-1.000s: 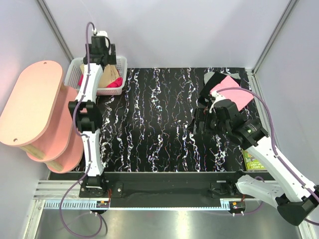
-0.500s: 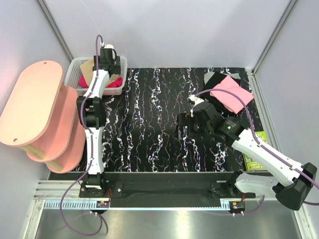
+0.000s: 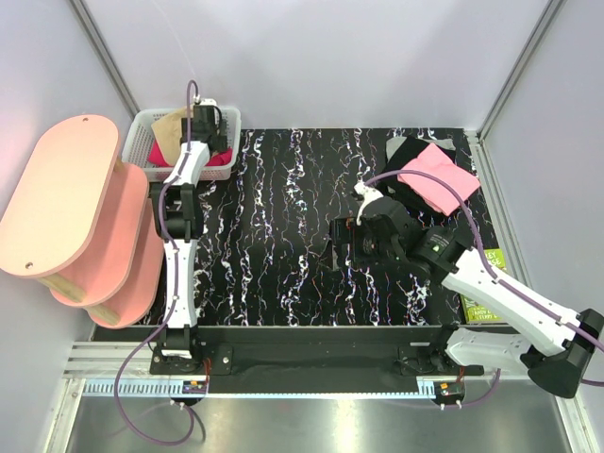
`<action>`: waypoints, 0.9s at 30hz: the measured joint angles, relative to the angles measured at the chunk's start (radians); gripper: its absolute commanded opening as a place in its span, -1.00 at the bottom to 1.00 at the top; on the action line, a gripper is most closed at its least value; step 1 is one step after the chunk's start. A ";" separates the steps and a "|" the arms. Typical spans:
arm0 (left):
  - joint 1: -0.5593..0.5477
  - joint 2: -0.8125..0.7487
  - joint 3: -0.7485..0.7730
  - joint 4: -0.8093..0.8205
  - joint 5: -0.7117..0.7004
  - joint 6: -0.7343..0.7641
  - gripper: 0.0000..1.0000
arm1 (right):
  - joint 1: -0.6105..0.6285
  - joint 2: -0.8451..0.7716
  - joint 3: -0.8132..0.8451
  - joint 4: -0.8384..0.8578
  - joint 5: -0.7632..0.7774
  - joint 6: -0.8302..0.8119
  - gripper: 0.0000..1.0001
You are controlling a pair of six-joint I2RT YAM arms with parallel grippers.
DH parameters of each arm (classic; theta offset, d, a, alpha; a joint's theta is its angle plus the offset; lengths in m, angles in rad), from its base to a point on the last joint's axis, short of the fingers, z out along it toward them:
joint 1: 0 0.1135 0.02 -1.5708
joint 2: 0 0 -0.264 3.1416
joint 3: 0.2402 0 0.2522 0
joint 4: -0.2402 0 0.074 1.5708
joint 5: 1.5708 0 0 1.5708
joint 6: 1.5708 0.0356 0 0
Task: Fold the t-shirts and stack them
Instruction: Grab crumpled tshirt from bin with the left arm
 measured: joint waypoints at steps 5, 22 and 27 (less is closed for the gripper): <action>0.000 0.002 0.000 0.013 -0.001 0.032 -0.56 | 0.011 -0.015 0.016 0.005 0.002 0.015 0.99; -0.005 -0.149 -0.093 -0.027 0.015 0.044 -1.00 | 0.061 -0.029 0.027 0.008 0.029 0.034 0.99; 0.006 -0.376 -0.112 -0.095 0.098 0.010 -1.00 | 0.095 -0.032 0.031 0.011 0.047 0.033 0.99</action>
